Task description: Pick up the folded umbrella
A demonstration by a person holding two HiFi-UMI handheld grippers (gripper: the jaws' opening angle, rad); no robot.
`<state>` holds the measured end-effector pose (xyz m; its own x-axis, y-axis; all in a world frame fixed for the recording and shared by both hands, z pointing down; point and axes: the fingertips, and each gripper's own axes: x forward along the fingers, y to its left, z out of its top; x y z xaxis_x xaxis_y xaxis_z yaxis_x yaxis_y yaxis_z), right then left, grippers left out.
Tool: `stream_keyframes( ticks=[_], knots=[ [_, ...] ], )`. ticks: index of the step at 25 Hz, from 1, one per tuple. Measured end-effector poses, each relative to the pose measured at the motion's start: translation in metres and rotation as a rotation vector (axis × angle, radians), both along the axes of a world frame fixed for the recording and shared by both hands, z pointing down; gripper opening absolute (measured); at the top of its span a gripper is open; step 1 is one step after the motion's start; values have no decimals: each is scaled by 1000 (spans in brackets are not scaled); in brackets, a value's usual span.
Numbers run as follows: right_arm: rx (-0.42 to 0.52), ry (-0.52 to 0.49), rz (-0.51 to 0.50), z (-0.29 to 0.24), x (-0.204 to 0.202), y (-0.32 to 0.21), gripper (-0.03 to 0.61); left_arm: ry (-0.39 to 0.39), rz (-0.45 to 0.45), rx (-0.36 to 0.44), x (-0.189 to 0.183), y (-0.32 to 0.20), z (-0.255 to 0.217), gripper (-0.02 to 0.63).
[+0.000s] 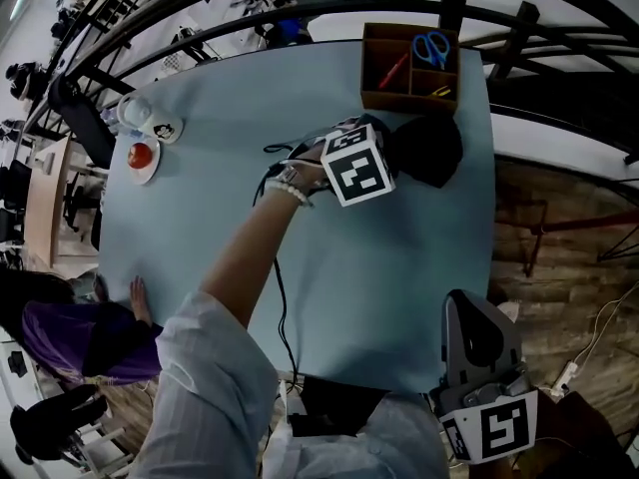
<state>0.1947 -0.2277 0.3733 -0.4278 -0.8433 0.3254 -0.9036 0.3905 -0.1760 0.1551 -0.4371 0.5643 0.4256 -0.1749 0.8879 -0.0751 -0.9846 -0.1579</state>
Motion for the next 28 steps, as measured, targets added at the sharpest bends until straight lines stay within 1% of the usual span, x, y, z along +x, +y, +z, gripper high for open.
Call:
stream_keyframes(
  ticks=[5, 8, 9, 11, 13, 15, 17, 20, 22, 24, 28],
  knots=[
    [-20, -3, 15, 5, 4, -1, 0, -72, 5, -54, -3, -10, 19, 265],
    [-80, -4, 25, 15, 9, 3, 0, -101, 2, -73, -2, -18, 25, 265],
    [-84, -6, 30, 17, 10, 3, 0, -120, 12, -71, -1, -20, 28, 265],
    [-49, -13, 40, 14, 13, -1, 0, -152, 33, -78, -1, -21, 35, 265],
    [-26, -18, 48, 12, 15, -3, 0, -164, 35, -105, -1, -20, 39, 267],
    [-40, -17, 55, 14, 17, -2, 0, -177, 33, -130, -1, -20, 41, 269],
    [-60, -17, 62, 17, 18, -1, 0, -206, 46, -139, 0, -20, 45, 273],
    [-43, -21, 77, 16, 19, -3, 0, -233, 75, -138, 3, -22, 49, 284],
    [-47, -23, 87, 18, 20, -3, 0, -240, 78, -168, 4, -22, 48, 284],
    [-52, -26, 96, 21, 21, -3, 0, -264, 78, -204, 2, -22, 49, 284],
    [-62, -33, 112, 23, 22, -3, 0, -293, 85, -235, 1, -23, 49, 282]
  ],
)
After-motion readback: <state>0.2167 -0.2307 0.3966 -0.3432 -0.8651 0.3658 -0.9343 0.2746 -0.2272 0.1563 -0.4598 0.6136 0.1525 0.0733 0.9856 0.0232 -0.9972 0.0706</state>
